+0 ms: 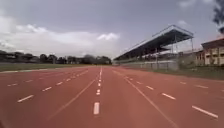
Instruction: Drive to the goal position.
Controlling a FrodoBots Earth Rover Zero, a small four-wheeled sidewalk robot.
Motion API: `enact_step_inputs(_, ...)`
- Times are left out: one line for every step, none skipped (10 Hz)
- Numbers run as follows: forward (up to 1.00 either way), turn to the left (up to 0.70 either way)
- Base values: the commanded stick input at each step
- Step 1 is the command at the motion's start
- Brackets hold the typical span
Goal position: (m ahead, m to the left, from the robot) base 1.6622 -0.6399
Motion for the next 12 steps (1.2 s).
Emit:
enact_step_inputs(0.45, 0.00)
enact_step_inputs(0.45, 0.00)
enact_step_inputs(0.45, 0.00)
enact_step_inputs(0.45, 0.00)
enact_step_inputs(0.45, 0.00)
enact_step_inputs(0.45, 0.00)
enact_step_inputs(0.45, 0.00)
enact_step_inputs(0.45, 0.00)
enact_step_inputs(0.45, 0.00)
enact_step_inputs(0.45, 0.00)
enact_step_inputs(0.45, 0.00)
enact_step_inputs(0.45, 0.00)
